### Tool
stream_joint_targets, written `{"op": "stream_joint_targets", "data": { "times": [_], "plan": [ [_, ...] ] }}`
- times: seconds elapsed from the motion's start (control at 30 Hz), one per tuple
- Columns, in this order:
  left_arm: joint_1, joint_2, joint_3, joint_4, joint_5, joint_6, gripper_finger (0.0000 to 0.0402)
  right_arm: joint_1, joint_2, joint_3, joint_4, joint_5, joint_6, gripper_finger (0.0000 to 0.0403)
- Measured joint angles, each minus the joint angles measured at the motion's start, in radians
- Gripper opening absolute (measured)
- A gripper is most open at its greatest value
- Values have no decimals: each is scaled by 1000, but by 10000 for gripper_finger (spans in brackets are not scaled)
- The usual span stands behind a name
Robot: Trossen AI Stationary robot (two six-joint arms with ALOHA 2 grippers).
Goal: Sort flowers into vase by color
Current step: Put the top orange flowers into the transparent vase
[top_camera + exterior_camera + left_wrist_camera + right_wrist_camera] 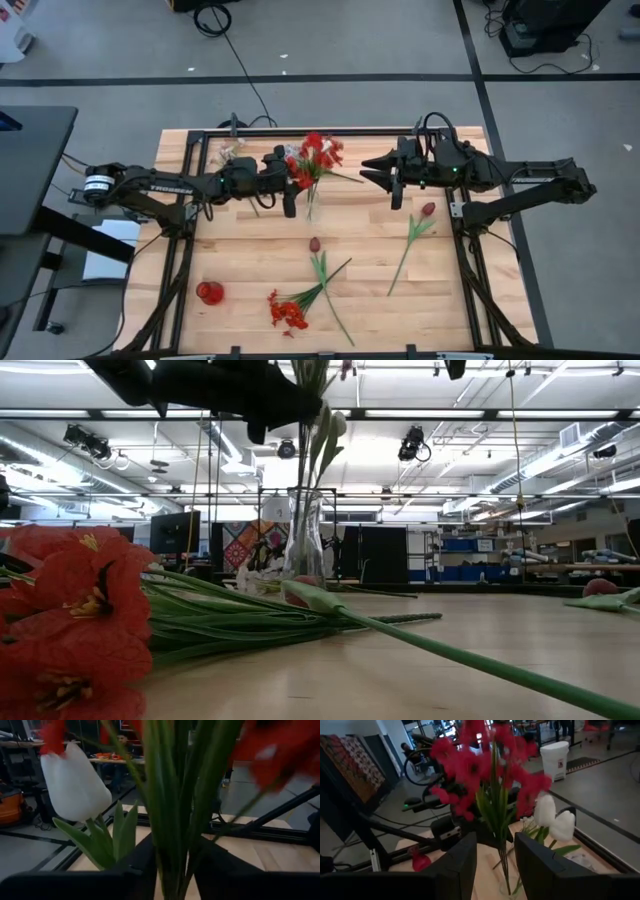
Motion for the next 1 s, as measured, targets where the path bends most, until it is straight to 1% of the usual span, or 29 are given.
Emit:
{"op": "stream_joint_targets", "data": {
  "times": [0.13,0.27,0.4,0.53,0.6,0.73,0.8,0.87,1.0],
  "plan": [
    [5,-36,0,-48,-26,1,148,0,0,0,-24,0,42,140],
    [32,-98,0,-145,-33,1,175,1,1,0,-98,-5,97,140],
    [61,-177,0,-338,-59,-10,191,10,23,0,-188,-11,175,140],
    [76,-229,0,-511,-67,-110,202,26,68,0,-212,-33,249,140],
    [71,-244,0,-539,-54,-159,208,34,92,0,-209,-40,278,140],
    [40,-246,0,-539,-14,-193,215,46,135,0,-196,-67,324,140],
    [22,-246,15,-571,-13,-213,215,52,154,0,-197,-94,356,140],
    [9,-246,55,-658,-13,-215,215,58,174,0,-199,-128,379,140],
    [16,-252,208,-978,-13,-209,215,78,229,0,-249,-192,363,140]
  ]
}}
